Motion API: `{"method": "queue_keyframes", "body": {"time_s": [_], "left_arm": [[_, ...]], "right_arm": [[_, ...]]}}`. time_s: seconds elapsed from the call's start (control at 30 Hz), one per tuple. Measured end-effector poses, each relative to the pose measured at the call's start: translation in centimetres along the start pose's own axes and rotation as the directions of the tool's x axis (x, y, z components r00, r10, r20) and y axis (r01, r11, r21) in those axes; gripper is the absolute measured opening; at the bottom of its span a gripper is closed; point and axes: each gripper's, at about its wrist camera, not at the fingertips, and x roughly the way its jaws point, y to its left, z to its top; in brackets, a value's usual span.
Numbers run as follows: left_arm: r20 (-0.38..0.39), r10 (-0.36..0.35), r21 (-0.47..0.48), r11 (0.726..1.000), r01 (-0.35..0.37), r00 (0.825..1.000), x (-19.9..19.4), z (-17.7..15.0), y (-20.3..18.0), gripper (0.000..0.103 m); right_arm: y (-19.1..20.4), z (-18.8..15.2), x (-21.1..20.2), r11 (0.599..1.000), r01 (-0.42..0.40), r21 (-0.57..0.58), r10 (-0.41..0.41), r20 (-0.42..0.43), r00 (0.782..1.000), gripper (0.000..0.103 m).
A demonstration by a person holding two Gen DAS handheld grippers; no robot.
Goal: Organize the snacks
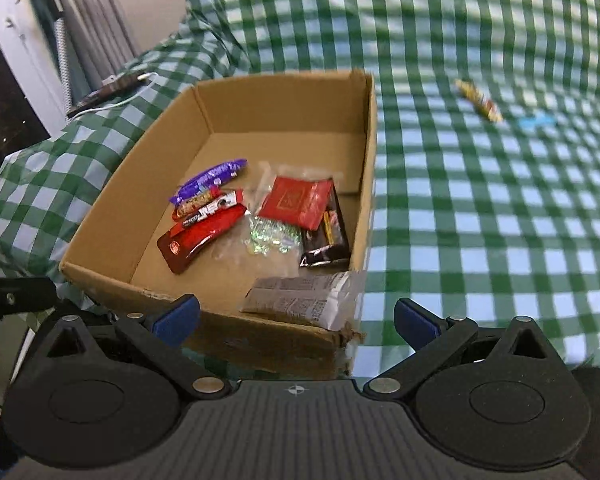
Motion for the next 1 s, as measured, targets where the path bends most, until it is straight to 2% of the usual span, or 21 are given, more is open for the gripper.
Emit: {"method": "queue_keyframes", "body": {"time_s": [0.23, 0.47, 0.57, 0.67, 0.73, 0.9, 1.0], "left_arm": [[0.011, 0.071, -0.130, 0.989, -0.069, 0.997, 1.2, 3.1, 4.5, 0.103], [-0.007, 0.106, -0.212, 0.972, -0.105, 0.994, 1.9, 3.5, 7.8, 0.103], [-0.011, 0.110, -0.224, 0.968, -0.110, 0.994, 1.9, 3.4, 8.3, 0.103], [-0.008, 0.112, -0.225, 0.968, -0.111, 0.994, 1.9, 3.4, 8.3, 0.103], [-0.003, 0.109, -0.220, 0.969, -0.108, 0.994, 1.9, 3.6, 7.9, 0.103], [0.027, 0.077, -0.170, 0.983, -0.071, 0.997, 1.8, 5.2, 5.3, 0.103], [0.052, 0.035, -0.111, 0.993, -0.029, 0.998, 1.4, 7.0, 1.9, 0.103]], "right_arm": [[2.2, 1.2, 1.2, 0.998, -0.045, -0.042, 0.045, -0.015, 0.999, 0.103], [7.0, 4.0, 2.5, 0.972, -0.143, -0.186, 0.146, 0.004, 0.989, 0.103], [7.7, 6.9, 2.8, 0.971, -0.098, -0.218, 0.114, 0.064, 0.991, 0.103], [6.6, 9.2, 2.0, 0.985, -0.061, -0.163, 0.081, 0.120, 0.989, 0.103], [5.4, 9.5, 0.9, 0.990, -0.039, -0.137, 0.058, 0.142, 0.988, 0.103], [1.5, 7.0, -2.2, 0.997, 0.020, -0.072, -0.009, 0.153, 0.988, 0.103], [-1.6, 5.3, -4.3, 0.998, 0.062, -0.024, -0.058, 0.169, 0.984, 0.103]]}}
